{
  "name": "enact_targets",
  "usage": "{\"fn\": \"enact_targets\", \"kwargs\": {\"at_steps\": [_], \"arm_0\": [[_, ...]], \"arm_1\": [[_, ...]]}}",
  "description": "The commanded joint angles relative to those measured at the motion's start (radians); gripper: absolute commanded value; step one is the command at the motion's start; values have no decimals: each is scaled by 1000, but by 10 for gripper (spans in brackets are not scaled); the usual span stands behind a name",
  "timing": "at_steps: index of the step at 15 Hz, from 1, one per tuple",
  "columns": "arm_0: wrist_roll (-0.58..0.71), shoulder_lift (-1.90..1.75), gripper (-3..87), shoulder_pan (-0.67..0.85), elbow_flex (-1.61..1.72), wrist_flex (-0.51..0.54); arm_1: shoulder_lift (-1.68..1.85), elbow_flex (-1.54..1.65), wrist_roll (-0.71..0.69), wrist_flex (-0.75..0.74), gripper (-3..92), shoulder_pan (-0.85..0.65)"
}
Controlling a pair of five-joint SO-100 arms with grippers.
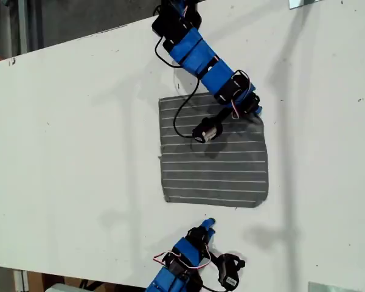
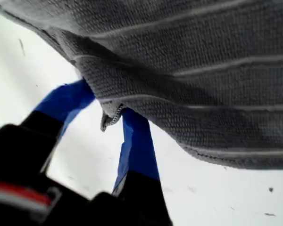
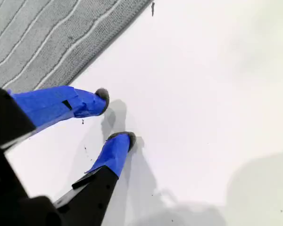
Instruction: Grasp corners of a square towel and fold twice.
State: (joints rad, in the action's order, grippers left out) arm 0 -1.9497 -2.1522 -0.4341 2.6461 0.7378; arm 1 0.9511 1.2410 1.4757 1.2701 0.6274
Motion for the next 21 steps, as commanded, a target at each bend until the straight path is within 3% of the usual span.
{"fn": "enact_targets", "kwargs": {"at_steps": [1,2,4,5,6,8,10,15,21], "arm_0": [[9,137,133,-15,-153,-5],[28,253,140,-17,-316,98],[89,529,159,-28,-765,405],[123,627,166,-41,-946,502],[160,680,165,-55,-1057,522],[198,758,171,-74,-1175,503],[218,856,182,-107,-1232,419],[132,973,192,-206,-1275,344],[210,1183,191,-221,-1601,382]], "arm_1": [[-5,-21,43,11,-2,-20],[-5,-23,44,11,-2,-17],[-5,-23,57,11,-2,-11],[-6,-21,66,17,-2,-3],[-11,-20,72,18,-2,3],[-23,-20,78,20,-2,11],[-25,-18,83,23,-2,18],[-20,-18,87,31,-2,26],[-17,-23,83,31,-2,23]]}}
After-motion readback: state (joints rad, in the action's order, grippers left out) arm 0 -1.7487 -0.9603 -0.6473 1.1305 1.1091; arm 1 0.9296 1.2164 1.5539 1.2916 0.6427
